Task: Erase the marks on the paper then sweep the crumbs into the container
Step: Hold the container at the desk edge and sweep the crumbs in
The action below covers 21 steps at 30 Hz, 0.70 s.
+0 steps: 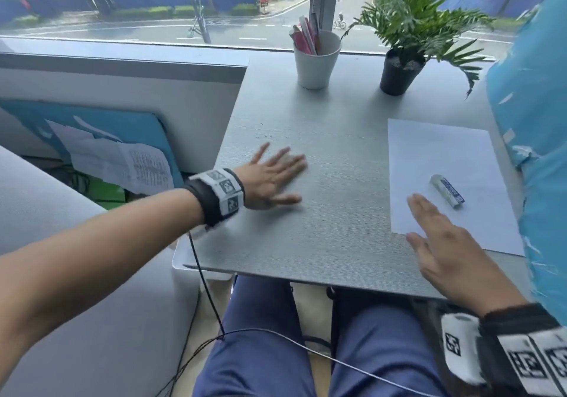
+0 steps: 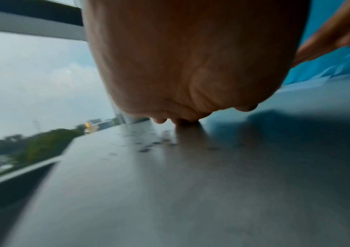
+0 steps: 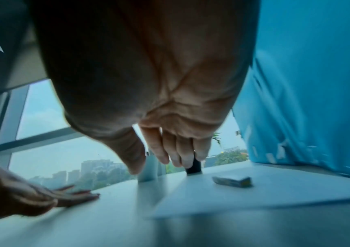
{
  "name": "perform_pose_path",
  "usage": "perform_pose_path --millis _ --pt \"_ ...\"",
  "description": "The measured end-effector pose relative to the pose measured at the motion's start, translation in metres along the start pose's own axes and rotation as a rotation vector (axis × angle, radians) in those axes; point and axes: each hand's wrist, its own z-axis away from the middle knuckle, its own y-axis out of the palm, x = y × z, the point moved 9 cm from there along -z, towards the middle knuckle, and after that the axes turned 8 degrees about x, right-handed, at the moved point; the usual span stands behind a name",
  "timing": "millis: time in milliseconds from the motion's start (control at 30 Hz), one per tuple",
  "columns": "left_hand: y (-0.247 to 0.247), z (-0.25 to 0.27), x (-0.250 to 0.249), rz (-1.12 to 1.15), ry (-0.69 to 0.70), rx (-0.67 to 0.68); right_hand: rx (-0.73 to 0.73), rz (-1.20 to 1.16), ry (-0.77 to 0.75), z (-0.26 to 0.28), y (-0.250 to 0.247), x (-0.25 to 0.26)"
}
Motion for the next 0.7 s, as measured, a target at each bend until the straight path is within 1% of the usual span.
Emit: perform_pose_path --millis 67,100,133,167,200,267,300,367,433,600,633,700 --pt "-0.005 0.005 0.039 -0.006 -0.158 0.015 -0.144 -0.023 0.005 0.02 -0.007 -0.016" --pt "-0.007 0.007 0.042 -0.011 -0.169 0.013 -0.224 -0.041 0.025 0.03 -0.01 -0.024" --pt "-0.01 0.01 0.032 -0.024 -0.122 0.003 -0.283 -0.056 0.058 0.038 -0.013 -0.032" --pt "-0.011 0.013 0.012 -0.04 -0.032 -0.009 -0.311 -0.067 0.089 0.045 -0.012 -0.039" --pt "-0.01 0.016 -0.014 -0.055 0.075 -0.021 -0.313 -0.071 0.126 0.049 -0.01 -0.047" --pt "-0.002 0.023 -0.06 -0.101 0.26 -0.023 -0.253 -0.094 0.205 0.052 0.001 -0.06" --pt "0.002 0.022 -0.072 -0.125 0.311 -0.019 -0.229 -0.115 0.225 0.052 0.007 -0.065" --pt "0.004 0.015 -0.07 -0.133 0.332 -0.029 -0.22 -0.137 0.24 0.052 0.012 -0.069" --pt "0.001 0.001 -0.041 -0.119 0.266 -0.034 -0.21 -0.126 0.238 0.049 0.014 -0.071" --pt "-0.01 -0.024 0.055 -0.043 -0.064 -0.001 -0.2 -0.127 0.255 0.042 0.016 -0.076" --pt "-0.012 -0.026 0.068 0.0 -0.107 0.006 -0.204 -0.132 0.253 0.042 0.016 -0.077" --pt "-0.021 -0.026 0.094 0.15 -0.16 -0.022 -0.208 -0.157 0.258 0.044 0.017 -0.081"
